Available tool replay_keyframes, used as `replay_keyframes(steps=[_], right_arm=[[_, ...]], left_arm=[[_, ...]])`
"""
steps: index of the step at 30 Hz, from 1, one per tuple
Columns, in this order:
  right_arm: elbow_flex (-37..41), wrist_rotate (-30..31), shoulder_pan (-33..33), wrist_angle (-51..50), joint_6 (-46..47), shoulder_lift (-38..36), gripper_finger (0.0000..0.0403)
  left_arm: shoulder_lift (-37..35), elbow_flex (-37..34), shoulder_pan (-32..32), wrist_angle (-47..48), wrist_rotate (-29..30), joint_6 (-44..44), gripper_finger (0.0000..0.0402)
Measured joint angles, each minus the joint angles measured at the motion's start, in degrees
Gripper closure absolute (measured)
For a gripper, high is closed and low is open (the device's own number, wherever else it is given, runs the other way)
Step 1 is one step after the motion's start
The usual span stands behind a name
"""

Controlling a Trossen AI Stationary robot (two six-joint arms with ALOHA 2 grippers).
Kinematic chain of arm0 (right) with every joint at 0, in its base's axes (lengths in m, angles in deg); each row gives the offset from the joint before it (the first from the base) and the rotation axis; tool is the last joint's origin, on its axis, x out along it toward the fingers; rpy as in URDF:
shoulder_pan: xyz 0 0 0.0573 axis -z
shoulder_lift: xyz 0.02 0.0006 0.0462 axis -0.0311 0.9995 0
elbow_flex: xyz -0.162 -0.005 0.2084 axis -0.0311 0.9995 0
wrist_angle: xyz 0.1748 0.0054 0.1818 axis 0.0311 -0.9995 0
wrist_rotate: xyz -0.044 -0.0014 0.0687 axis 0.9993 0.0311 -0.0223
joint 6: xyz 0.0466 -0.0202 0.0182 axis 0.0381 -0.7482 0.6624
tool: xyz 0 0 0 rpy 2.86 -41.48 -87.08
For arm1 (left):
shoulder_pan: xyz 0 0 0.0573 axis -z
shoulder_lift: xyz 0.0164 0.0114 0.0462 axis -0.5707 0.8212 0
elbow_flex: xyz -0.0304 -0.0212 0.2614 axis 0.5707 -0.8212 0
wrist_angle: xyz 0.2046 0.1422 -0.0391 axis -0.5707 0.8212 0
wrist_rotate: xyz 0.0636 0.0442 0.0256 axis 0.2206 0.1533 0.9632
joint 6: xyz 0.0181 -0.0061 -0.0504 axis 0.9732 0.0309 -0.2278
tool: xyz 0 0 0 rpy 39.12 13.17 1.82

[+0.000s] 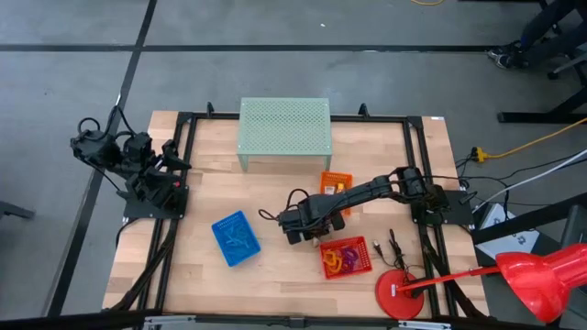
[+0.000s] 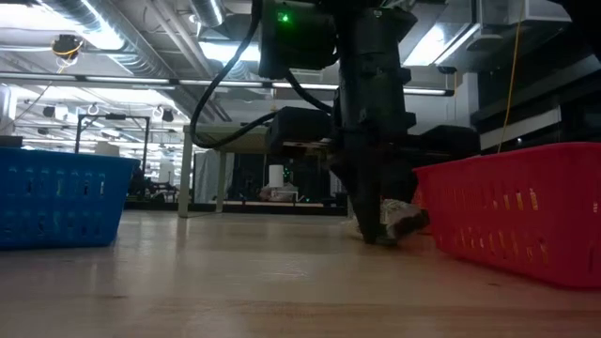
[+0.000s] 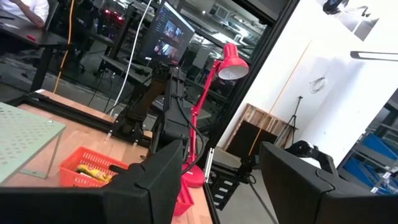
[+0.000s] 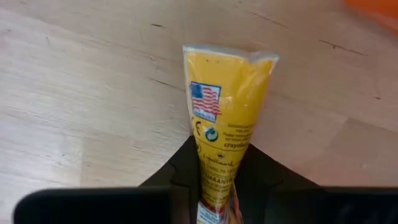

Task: Pick & Place Office Desk Supplies
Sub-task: Put the yellow crayon box into the orange bin

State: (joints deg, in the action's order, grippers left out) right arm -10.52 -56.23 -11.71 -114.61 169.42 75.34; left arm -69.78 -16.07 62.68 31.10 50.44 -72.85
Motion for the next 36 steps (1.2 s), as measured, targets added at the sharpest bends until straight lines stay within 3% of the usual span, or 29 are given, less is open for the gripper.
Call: replay_keyframes(steps=[8,15,22,27,32,36], right_arm=[[-2.80,-0.53,0.00,0.66,-0.50,0.57,0.0312],[-11.58,6.73,0.47,1.25,-1.07,0.46,0.0337],[-20.59,11.83,2.10,-1.03,-4.51,0.35,0.0329],[-27.86,17.13,4.04,-12.70,-7.36,0.28,0.0326],[-33.80,21.42,6.39,-30.76,-8.79,0.17,0.0331],[-33.64,22.55,8.16,-31.82,-12.36,-1.69,0.0323]], left_arm=[[0.00,0.00,0.00,0.00,0.10,0.00,0.0194],[0.00,0.02,0.00,0.02,0.12,0.02,0.0194],[0.00,0.02,0.00,0.02,0.13,-0.02,0.0194],[0.00,0.04,0.00,0.02,0.07,-0.02,0.0194],[0.00,0.04,0.00,0.04,0.04,-0.02,0.0194],[0.00,0.04,0.00,0.08,0.02,-0.02,0.0194]])
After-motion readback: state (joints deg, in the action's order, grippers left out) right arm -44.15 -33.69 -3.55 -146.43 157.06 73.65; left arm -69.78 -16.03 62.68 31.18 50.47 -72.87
